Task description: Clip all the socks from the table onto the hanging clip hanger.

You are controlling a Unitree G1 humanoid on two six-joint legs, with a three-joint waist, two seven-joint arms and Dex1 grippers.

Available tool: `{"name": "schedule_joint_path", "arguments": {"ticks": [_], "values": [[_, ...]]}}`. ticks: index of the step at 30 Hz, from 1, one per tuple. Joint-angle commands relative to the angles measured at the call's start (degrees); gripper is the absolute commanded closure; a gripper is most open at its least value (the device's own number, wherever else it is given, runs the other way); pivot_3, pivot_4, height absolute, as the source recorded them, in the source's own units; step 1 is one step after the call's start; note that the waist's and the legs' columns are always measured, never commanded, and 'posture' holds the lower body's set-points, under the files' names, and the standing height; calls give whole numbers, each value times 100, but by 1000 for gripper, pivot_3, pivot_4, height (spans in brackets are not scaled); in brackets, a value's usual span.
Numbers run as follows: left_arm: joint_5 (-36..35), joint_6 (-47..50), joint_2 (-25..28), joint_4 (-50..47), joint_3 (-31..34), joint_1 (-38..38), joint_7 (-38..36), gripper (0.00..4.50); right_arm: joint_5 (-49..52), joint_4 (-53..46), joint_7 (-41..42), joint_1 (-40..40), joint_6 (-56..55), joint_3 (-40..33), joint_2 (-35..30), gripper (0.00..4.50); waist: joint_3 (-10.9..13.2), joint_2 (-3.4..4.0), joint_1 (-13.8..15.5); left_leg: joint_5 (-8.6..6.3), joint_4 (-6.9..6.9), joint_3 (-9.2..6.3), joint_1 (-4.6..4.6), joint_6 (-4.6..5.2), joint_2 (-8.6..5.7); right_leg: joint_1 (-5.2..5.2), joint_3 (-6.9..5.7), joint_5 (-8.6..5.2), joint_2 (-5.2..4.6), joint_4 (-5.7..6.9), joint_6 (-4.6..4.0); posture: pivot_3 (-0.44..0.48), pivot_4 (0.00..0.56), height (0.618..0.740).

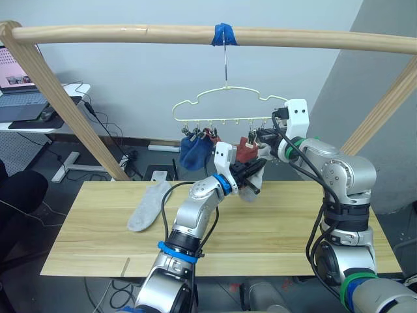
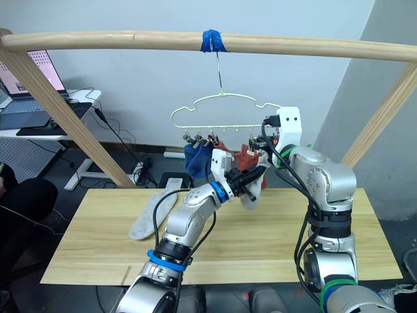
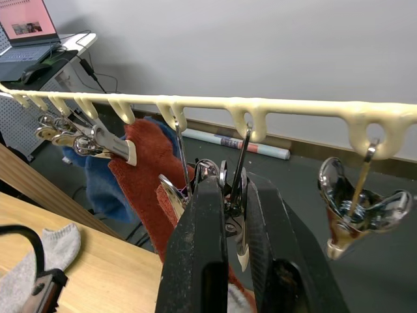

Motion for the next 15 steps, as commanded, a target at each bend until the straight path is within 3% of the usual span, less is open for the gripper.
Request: {"name": "schedule_joint_path", "arguments": {"ticks": [1,7,15], "values": [[-139,-15,-167,-228,-172,80,-95,4476,81,-212,-38,-124,-35,-101,19,4415,0,0,-26,0,0,0,0,0,0,0,0,0,0,-1,0,-73,104,740],[-173,-201,-366,117,-125,-56,66,4476,78,-180,-44,-124,-45,-98,41,4415,0,0,-36,0,1,0,0,0,0,1,0,0,0,0,0,-68,106,740],[-316,-542,-470,953,660,-356,767,4476,76,-168,-50,-128,-55,-109,78,4415,0,0,-47,0,2,-1,1,0,-1,2,0,0,0,-2,1,-67,107,740]]}}
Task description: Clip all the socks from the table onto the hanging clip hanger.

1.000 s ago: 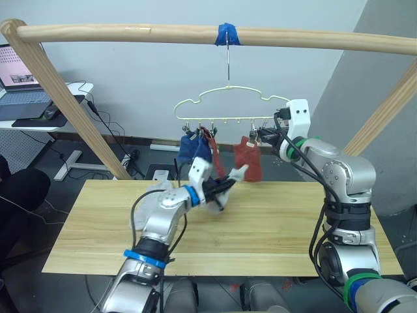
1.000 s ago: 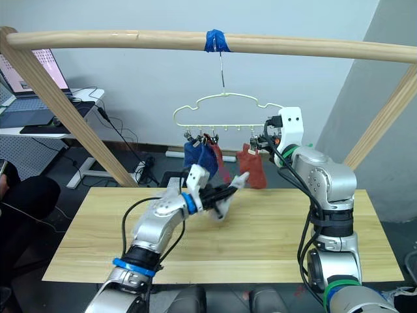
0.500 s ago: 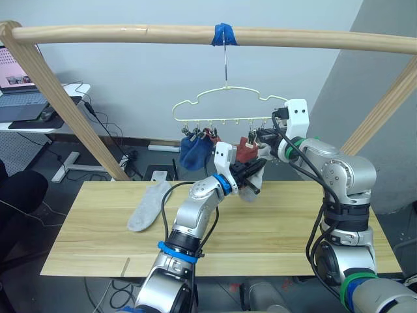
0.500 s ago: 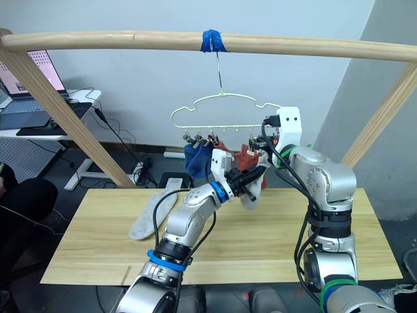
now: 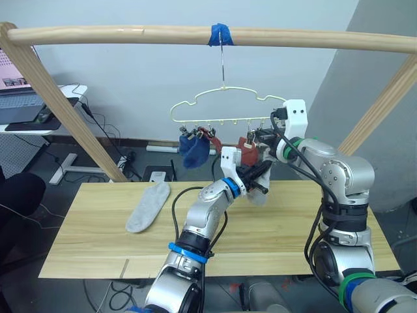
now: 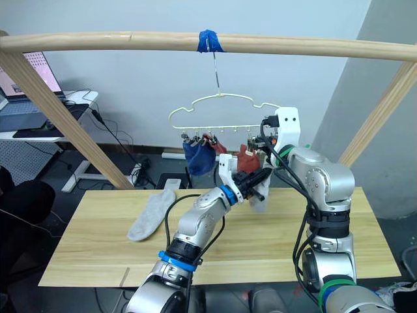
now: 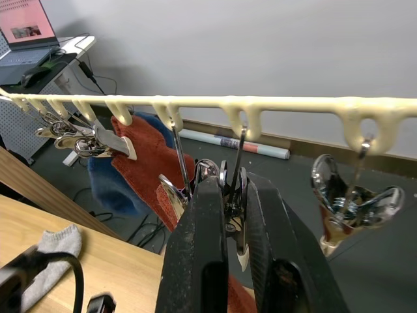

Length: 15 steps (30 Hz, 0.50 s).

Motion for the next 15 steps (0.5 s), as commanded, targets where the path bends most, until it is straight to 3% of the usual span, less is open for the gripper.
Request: {"name": "schedule_joint_path", "arguments": {"ticks": [1,6,15], "values": [[-215,-136,-137,-28,301,-168,216,4476,72,-167,-26,-125,-55,-108,-12,4415,0,0,-1,0,0,0,0,0,0,0,0,0,0,0,0,-67,107,740],[-233,29,-66,-411,76,143,-190,4476,53,-135,-25,-120,-83,-135,-37,4415,0,0,8,0,0,0,-3,-1,-1,1,-1,0,0,-5,0,-70,108,740],[-488,249,-213,-518,173,293,-154,4476,46,-139,-48,-134,-82,-170,-27,4415,0,0,-8,0,1,0,-1,-1,-1,2,0,0,0,-3,0,-75,108,740]]}}
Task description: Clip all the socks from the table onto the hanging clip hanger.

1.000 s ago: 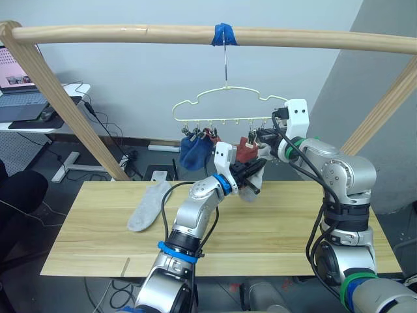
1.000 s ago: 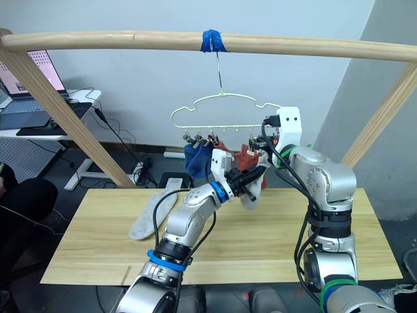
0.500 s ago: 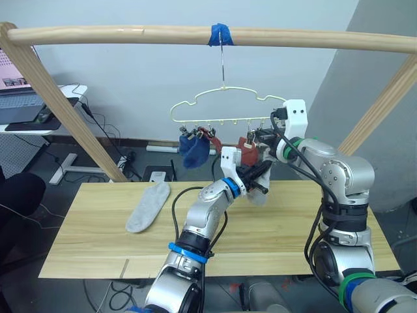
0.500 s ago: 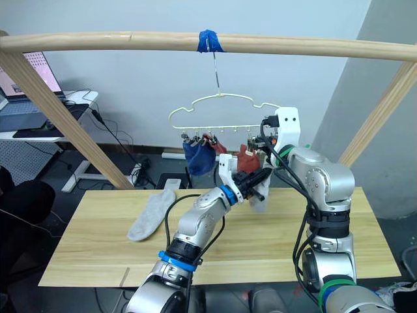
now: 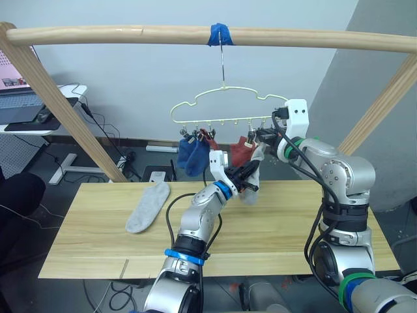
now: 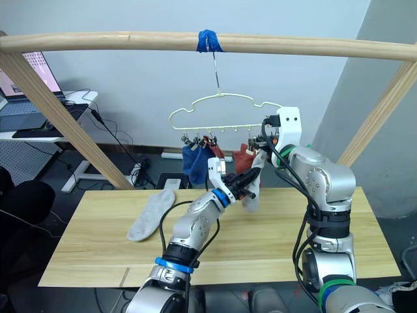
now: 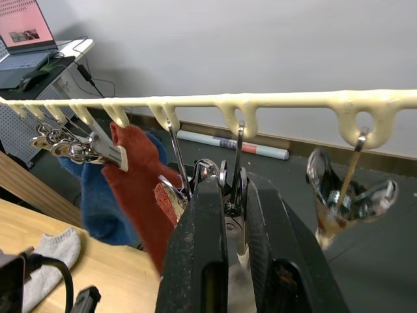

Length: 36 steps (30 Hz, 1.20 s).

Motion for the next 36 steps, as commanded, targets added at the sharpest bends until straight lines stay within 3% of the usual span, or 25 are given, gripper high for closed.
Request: {"name": "schedule_joint_path", "arguments": {"ticks": [1,36], "values": [[-236,121,-156,-290,58,78,50,4476,46,-128,-59,-158,-84,-130,-30,4415,0,0,-1,0,0,0,0,0,0,0,0,0,0,0,0,-75,108,740],[-616,291,-211,-277,166,76,211,4476,99,-235,-191,-86,41,-113,154,4415,0,0,0,0,0,0,0,0,0,0,-1,0,0,0,0,-70,108,740]]}}
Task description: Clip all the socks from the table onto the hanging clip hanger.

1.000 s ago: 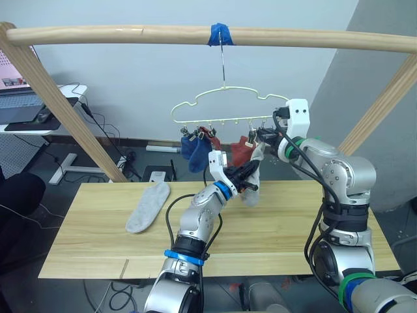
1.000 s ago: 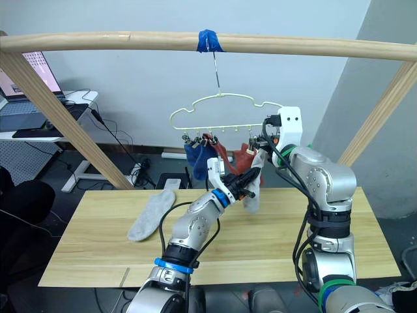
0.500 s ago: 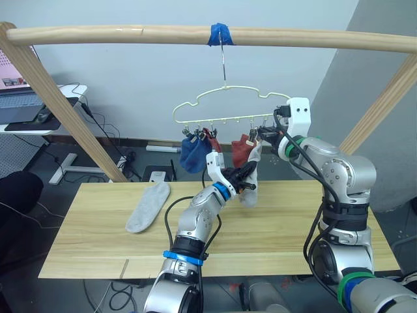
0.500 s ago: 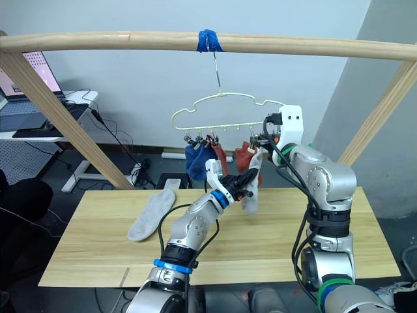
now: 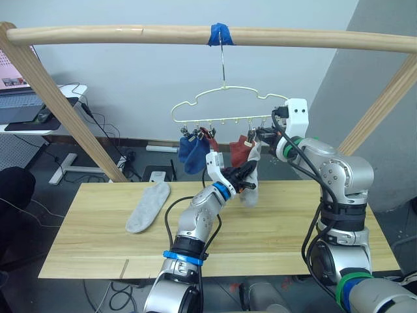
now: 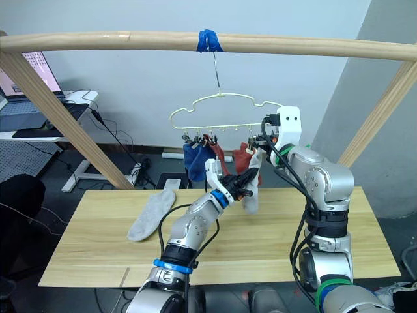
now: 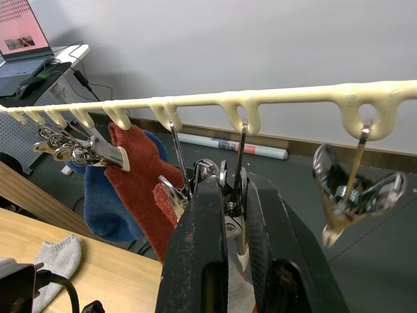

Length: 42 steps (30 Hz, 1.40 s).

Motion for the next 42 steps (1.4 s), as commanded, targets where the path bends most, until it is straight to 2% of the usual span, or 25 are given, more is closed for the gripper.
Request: {"name": "schedule_joint_path", "arguments": {"ticks": [1,25,37,42], "values": [[-100,-89,-204,-174,-10,16,-22,4476,98,-240,5,-48,7,-24,8,4415,0,0,0,0,0,0,0,0,0,0,0,0,0,0,0,-70,108,740],[-140,-164,-234,-115,-22,-77,-56,4476,150,-323,5,5,133,-64,100,4415,0,0,0,0,0,0,0,0,0,0,0,0,0,0,0,-69,103,740],[-142,-168,-229,-66,-30,-121,-56,4500,426,-501,16,-6,307,-335,58,122,0,0,0,0,0,0,0,0,0,0,0,0,0,1,0,-74,106,740],[-119,-214,-205,66,13,-217,-40,4500,744,-996,-127,-99,909,-983,-2,52,0,0,5,0,0,0,0,0,0,0,0,0,0,0,0,-81,110,740]]}}
